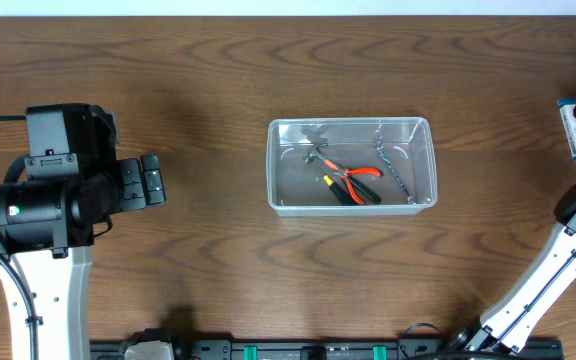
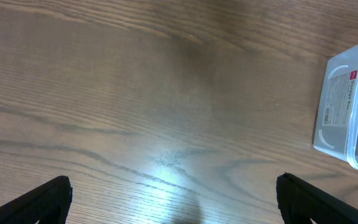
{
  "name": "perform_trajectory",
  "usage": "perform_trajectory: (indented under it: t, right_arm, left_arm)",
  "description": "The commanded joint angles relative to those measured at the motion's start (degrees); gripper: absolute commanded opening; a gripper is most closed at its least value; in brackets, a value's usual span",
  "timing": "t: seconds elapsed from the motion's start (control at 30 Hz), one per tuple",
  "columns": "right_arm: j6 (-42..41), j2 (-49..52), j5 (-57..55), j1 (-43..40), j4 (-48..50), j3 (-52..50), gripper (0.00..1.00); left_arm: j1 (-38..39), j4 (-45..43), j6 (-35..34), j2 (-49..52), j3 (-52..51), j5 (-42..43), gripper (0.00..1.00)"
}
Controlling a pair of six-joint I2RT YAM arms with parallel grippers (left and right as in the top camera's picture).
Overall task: Pack container
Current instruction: 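Lower the right gripper around the box and close on it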
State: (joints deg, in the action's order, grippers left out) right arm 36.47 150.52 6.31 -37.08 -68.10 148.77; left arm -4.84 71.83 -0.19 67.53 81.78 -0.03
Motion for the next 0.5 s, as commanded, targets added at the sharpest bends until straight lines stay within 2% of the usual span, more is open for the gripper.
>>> perform_trajectory:
  t: [0.0, 0.47]
  right_arm:
    - [-0.8, 1.4, 1.8, -0.7, 0.3, 0.4, 0.99]
    - [-0.9, 1.7, 2.1, -1.4, 1.4, -1.3, 0.99]
  left_arm:
    - [-0.3, 0.2, -0.5, 0.3, 0.2, -0.4, 0.98]
    - [-0.3, 0.2, -0.5, 0.3, 0.2, -0.5, 0.98]
